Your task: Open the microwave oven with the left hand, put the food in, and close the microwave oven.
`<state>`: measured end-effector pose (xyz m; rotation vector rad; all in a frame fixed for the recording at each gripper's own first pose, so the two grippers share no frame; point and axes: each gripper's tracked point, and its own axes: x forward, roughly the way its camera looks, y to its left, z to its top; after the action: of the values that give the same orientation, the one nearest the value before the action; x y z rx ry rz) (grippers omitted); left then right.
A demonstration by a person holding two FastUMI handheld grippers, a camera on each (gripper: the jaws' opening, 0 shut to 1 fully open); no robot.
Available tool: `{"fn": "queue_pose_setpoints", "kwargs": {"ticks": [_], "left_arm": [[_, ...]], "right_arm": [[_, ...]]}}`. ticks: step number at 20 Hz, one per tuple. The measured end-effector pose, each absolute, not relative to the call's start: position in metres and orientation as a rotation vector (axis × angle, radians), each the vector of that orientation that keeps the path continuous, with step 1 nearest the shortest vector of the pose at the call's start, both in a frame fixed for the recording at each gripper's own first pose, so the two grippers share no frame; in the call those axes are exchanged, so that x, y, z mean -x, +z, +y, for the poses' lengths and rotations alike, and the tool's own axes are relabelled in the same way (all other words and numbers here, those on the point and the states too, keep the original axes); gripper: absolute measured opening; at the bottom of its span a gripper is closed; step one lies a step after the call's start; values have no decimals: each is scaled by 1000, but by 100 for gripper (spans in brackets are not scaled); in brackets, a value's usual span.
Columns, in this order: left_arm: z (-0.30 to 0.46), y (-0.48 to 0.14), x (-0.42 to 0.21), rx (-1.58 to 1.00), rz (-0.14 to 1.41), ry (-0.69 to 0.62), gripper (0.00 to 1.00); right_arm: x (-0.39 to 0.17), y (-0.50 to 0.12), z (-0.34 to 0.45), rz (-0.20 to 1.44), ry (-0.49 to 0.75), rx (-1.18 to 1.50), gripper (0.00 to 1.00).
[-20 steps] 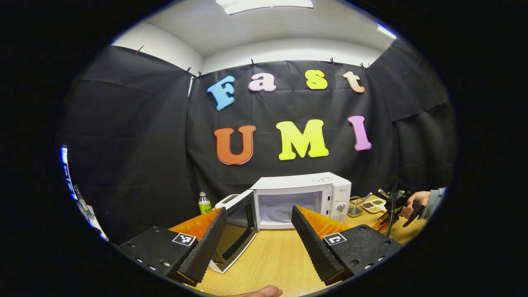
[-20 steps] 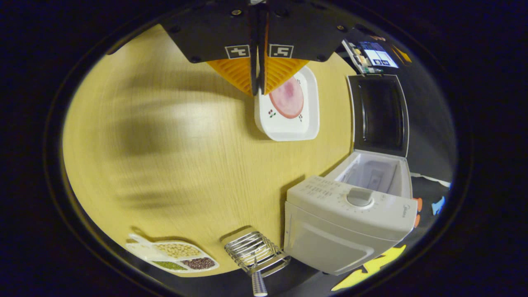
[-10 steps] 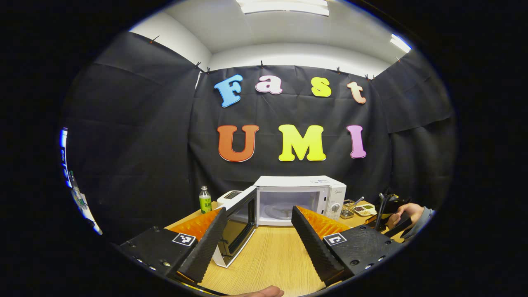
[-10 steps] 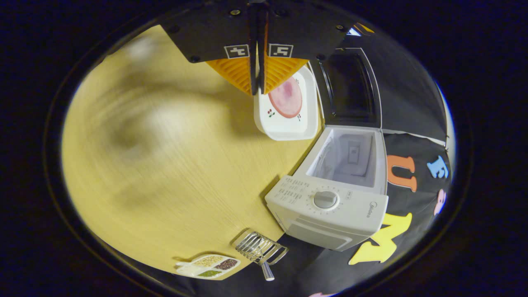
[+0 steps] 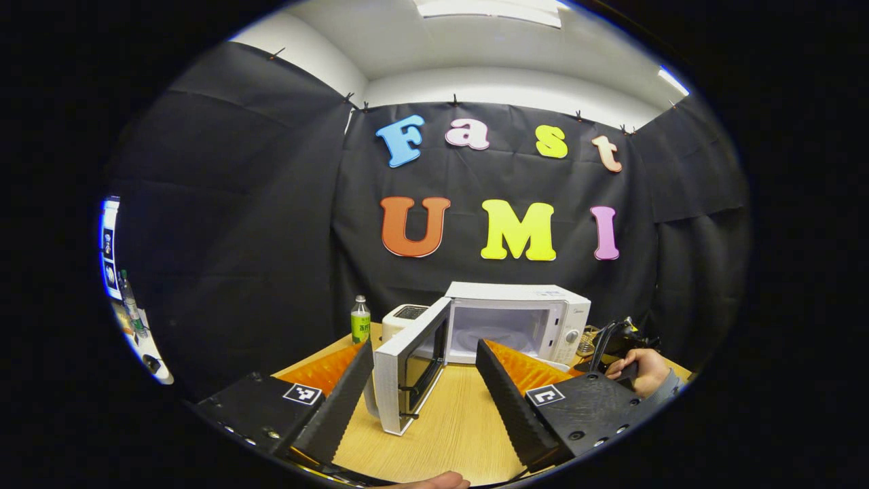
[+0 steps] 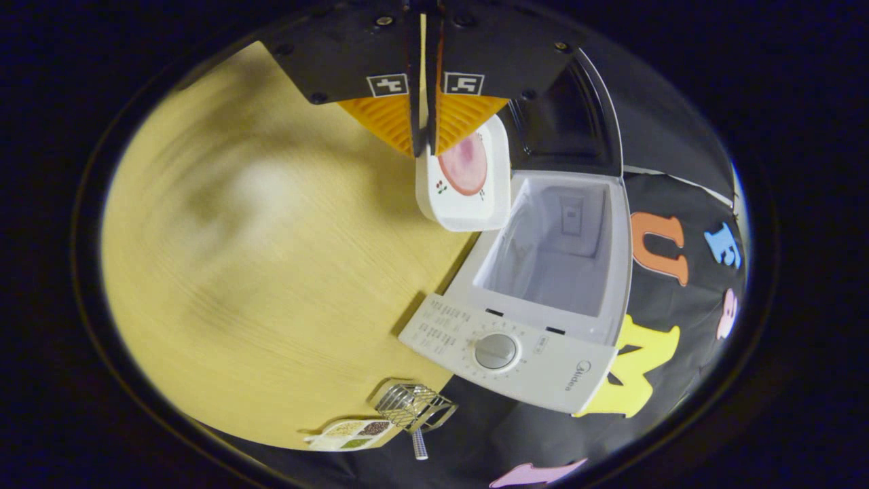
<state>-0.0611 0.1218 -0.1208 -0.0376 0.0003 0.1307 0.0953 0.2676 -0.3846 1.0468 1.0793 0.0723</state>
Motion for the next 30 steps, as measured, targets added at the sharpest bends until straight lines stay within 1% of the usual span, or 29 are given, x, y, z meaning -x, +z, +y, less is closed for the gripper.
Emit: {"fn": "queue_pose_setpoints", "kwargs": {"ticks": [5, 6, 9, 10, 12, 13, 14, 15, 17, 18, 22, 25, 26, 30], "left_arm": [[136, -129, 58, 55, 28, 137, 93], [137, -131, 56, 52, 30, 134, 93], [142, -130, 53, 32, 18, 128, 93], [144, -130, 52, 27, 12, 131, 93], [146, -131, 49, 15, 11, 128, 93], [148, -132, 46, 11, 13, 126, 93], [149, -134, 45, 7, 18, 126, 93], [150, -135, 44, 0, 20, 128, 93], [155, -139, 41, -15, 26, 140, 93], [158, -143, 40, -19, 32, 146, 93], [161, -152, 38, -16, 57, 163, 93], [162, -152, 39, -12, 65, 166, 93], [164, -151, 41, -11, 60, 168, 93], [161, -153, 45, -10, 60, 168, 93]], "right_arm": [[-127, -371, 322, 991, 34, -1135, 0], [-135, -368, 331, 972, 22, -1160, 6], [-161, -364, 350, 920, -49, -1236, 6], [-171, -364, 353, 892, -81, -1257, 0], [-192, -365, 356, 834, -151, -1282, 0], [-201, -366, 358, 808, -181, -1286, 6], [-208, -366, 363, 795, -198, -1292, 7], [-216, -365, 369, 783, -208, -1303, 0], [-232, -363, 378, 767, -211, -1305, 0], [-241, -363, 379, 753, -216, -1300, 7], [-277, -367, 373, 674, -266, -1282, 8], [-292, -364, 377, 622, -255, -1241, 9], [-294, -368, 380, 625, -259, -1234, 1], [-297, -394, 392, 681, -256, -1213, 2]]}}
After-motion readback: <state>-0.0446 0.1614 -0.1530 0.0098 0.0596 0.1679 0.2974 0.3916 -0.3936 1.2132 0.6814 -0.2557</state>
